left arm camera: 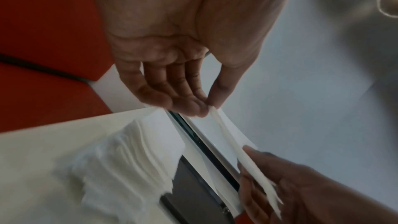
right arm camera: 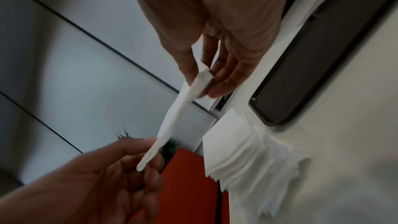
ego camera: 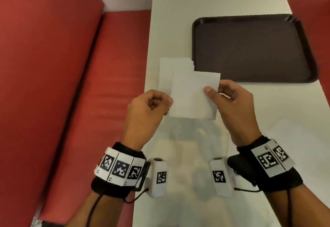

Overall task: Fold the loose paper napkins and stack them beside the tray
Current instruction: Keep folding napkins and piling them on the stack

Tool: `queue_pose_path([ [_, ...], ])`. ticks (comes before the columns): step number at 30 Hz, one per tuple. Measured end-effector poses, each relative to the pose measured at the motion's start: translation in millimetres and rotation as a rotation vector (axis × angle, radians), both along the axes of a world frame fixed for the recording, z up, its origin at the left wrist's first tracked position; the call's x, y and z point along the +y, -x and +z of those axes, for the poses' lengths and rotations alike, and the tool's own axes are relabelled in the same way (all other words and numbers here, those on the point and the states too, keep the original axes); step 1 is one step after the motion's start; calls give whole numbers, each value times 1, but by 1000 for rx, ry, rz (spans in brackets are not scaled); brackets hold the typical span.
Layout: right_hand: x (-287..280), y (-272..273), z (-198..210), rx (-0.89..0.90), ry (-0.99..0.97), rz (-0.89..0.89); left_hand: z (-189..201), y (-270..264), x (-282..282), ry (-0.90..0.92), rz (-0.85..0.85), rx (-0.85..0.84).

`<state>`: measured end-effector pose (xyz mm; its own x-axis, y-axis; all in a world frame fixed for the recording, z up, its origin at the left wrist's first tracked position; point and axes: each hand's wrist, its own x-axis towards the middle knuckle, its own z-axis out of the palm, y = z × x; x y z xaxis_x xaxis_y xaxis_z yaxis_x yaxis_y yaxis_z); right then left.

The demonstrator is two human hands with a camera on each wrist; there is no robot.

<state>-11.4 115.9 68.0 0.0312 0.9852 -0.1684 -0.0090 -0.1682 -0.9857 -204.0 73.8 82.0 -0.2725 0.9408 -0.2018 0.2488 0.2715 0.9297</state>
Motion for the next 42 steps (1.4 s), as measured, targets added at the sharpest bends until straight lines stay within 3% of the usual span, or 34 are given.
queue_pose_path([
  [9,80,45,-40,-256,-48,-35,-27,31,86,68,54,222],
  [15,102,61,-71,-397,-44,-30,-49,36,96,135,68,385],
  [19,99,67,-74,-463,-88,-70,-54,33,99,75,77,290],
  [24,97,66,-78,-264,111,71,-61,19,122,68,-97,205],
  [29,93,72,-85,-132,144,113,-71,7,119,141,-39,151],
  [34,95,73,-86,-182,123,123,-75,4,121,123,5,204],
  [38,95,69,-84,-158,211,116,-80,9,118,138,24,150],
  [42,94,75,-91,-197,273,164,-84,3,119,170,-25,232],
])
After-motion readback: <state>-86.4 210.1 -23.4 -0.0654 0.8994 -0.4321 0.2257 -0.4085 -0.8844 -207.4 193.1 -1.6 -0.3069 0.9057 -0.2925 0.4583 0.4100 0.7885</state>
